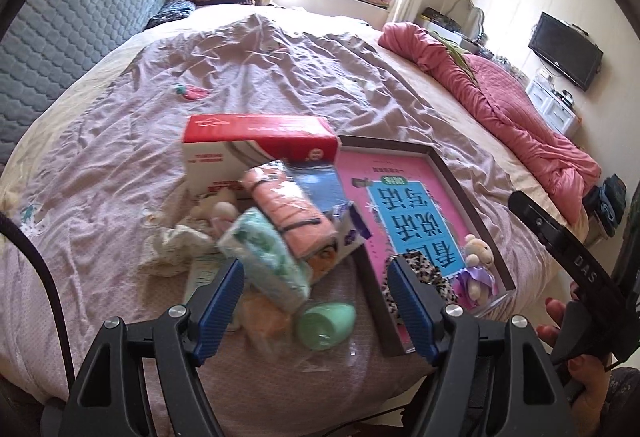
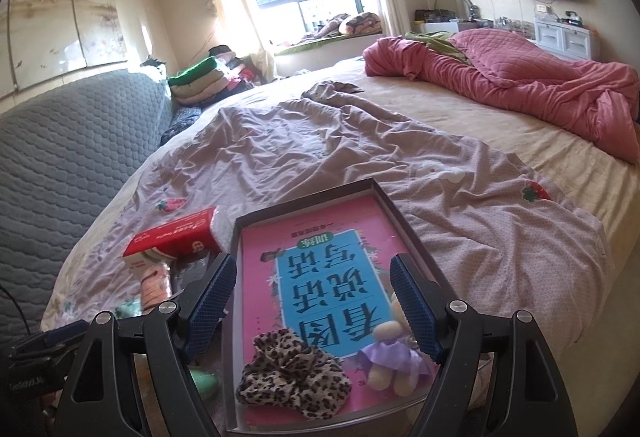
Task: Organize soft objects
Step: 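Withdraw both open tools from the tray back toward the pile, then grasp the wet-wipe packet with the left tool while the right tool grasps the bagged green egg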
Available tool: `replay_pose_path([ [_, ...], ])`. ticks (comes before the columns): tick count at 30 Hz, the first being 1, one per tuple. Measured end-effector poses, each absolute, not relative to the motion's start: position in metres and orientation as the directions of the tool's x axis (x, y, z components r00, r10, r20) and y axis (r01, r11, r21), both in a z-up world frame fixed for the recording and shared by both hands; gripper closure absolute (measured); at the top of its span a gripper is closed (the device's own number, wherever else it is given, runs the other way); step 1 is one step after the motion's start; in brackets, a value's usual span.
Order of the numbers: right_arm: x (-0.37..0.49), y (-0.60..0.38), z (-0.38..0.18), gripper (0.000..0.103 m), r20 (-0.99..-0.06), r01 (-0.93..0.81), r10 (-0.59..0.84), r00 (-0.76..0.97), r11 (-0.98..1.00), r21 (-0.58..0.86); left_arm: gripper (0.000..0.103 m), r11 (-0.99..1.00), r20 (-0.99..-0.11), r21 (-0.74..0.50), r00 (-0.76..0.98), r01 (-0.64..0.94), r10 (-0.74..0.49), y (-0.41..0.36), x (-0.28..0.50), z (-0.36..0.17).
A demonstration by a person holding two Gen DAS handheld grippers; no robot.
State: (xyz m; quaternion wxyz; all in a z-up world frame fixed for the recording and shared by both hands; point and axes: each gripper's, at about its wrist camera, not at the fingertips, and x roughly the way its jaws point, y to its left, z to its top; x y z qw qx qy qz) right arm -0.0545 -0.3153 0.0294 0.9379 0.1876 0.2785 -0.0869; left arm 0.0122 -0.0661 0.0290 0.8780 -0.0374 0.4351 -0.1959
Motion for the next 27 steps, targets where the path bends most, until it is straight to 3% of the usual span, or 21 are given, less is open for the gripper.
replay_pose_path([
  [27, -0.045, -0.255, 0.035, 0.023, -0.571, 0.096, 0.050, 0.820, 0.970, 0.223, 0.029, 0.950, -0.753, -0.285, 0.583, 0.127, -0.304, 0.032, 0.025, 0.019],
])
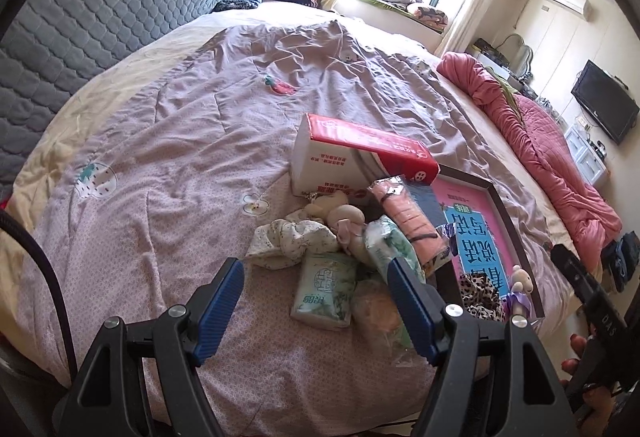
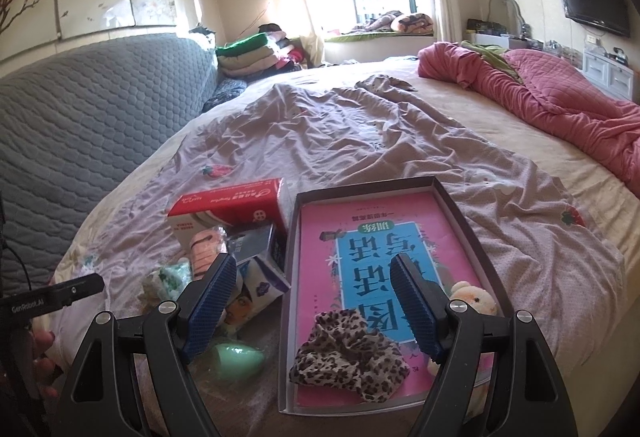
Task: Organize soft objects
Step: 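Grasp the wet-wipe packet with the left tool while the right tool grasps the bagged green egg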
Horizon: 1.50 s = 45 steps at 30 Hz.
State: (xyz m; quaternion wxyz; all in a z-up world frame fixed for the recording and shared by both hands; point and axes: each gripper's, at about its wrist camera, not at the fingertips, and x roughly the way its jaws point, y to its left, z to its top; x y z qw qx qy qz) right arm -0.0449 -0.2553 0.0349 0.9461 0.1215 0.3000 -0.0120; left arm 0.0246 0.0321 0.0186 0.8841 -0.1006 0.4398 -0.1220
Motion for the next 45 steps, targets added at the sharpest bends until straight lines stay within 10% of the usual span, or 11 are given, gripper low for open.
replay_pose_path([
  [45, -0.018, -0.135, -0.064, 0.023, -0.804, -0.391, 0.107, 0.584, 0.906, -0.163, 0.047, 0.865, -0.773, -0.453, 0.388, 0.216, -0.501, -0.027, 0.072, -0.037],
])
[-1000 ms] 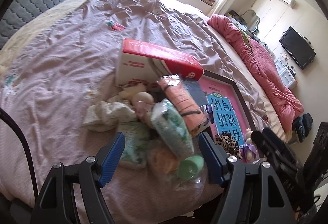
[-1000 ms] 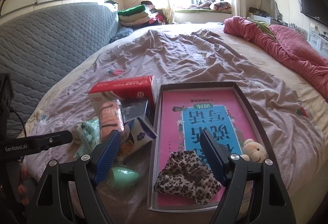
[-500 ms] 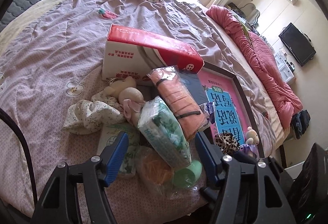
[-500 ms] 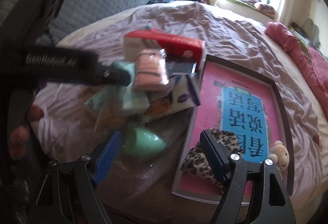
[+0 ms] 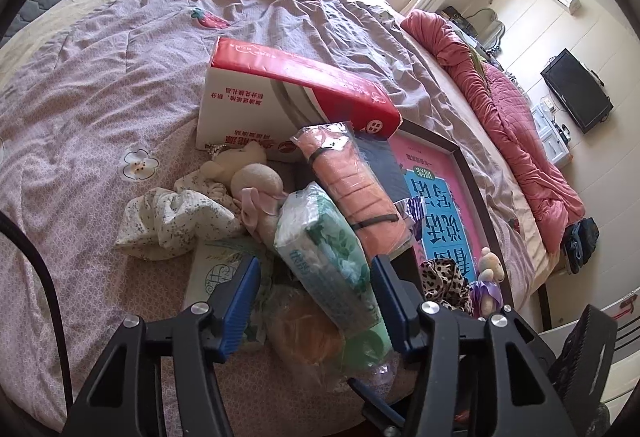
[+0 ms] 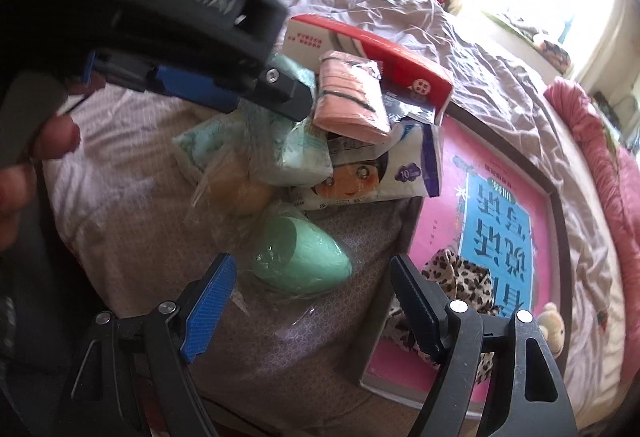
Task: Organize soft objects
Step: 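Grasp the wet-wipe packet with the left tool while the right tool grasps the bagged green egg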
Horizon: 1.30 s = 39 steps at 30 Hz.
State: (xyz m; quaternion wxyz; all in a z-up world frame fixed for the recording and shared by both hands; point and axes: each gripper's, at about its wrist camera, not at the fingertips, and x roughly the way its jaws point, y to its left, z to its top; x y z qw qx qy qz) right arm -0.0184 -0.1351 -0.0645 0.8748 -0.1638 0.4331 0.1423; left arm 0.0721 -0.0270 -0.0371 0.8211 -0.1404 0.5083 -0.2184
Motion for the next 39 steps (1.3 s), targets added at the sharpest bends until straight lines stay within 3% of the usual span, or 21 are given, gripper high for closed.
replay_pose_path([
  [13, -0.018, -0.122, -0.076, 0.024, -0.799, -0.440, 0.119, 0.589, 0.877, -0.193, 0.050, 0.845, -0.762, -0.496, 0.365, 0.202, -0.535, -0.025, 0.078, -0.045],
  [17, -0.016, -0.118, -0.078, 0.035, -0.801, -0.465, 0.150, 0.579, 0.868, -0.173, 0.050, 0.836, -0.760, -0.515, 0.350, 0.190, -0.548, -0.025, 0.081, -0.049],
  [25, -0.013, -0.128, -0.079, 0.045, -0.804, -0.466, 0.204, 0.559, 0.879, -0.100, 0.050, 0.832, -0.768, -0.534, 0.326, 0.150, -0.551, -0.024, 0.090, -0.054],
  [36, -0.007, -0.139, -0.080, 0.046, -0.803, -0.457, 0.219, 0.554, 0.886, -0.073, 0.050, 0.846, -0.789, -0.515, 0.307, 0.139, -0.532, -0.031, 0.099, -0.049],
  [39, -0.007, -0.139, -0.080, 0.046, -0.804, -0.454, 0.222, 0.551, 0.889, -0.066, 0.069, 0.846, -0.784, -0.505, 0.318, 0.172, -0.533, -0.035, 0.099, -0.046],
])
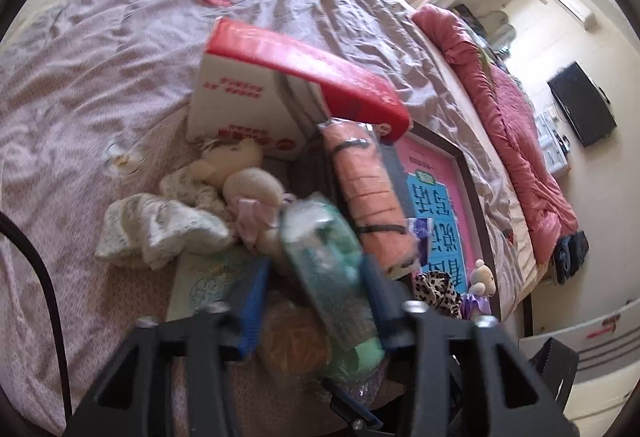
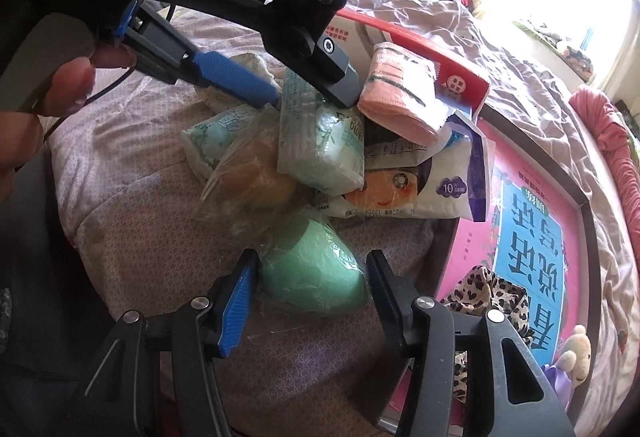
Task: Organize soft objects
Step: 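Grasp the wet-wipe packet with the left tool while the right tool grasps the bagged green egg, then carry the wipe packet in the left tool while the right tool carries the green egg toward the tray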
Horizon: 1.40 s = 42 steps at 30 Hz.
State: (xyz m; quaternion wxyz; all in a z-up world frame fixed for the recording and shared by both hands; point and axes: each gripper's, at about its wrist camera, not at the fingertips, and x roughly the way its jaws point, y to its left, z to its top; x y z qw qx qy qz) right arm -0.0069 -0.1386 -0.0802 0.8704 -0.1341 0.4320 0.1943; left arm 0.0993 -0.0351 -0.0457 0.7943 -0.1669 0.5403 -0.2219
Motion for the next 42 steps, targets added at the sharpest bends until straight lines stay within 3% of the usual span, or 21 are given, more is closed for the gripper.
replay_pose_path([
  [8, -0.008, -0.141, -0.078, 0.046, -0.800, -0.445, 0.224, 0.557, 0.894, -0.059, 0.080, 0.840, -0.771, -0.508, 0.334, 0.192, -0.542, -0.035, 0.096, -0.045],
  [21, -0.009, -0.181, -0.055, 0.049, -0.742, -0.345, 0.295, 0.602, 0.934, 0.091, 0.081, 0.831, -0.734, -0.523, 0.393, 0.192, -0.553, -0.011, 0.072, -0.022],
  [42, -0.024, -0.209, -0.021, 0.049, -0.638, -0.286, 0.328, 0.696, 0.943, 0.173, 0.081, 0.849, -0.704, -0.489, 0.484, 0.201, -0.520, 0.002, 0.054, 0.012],
])
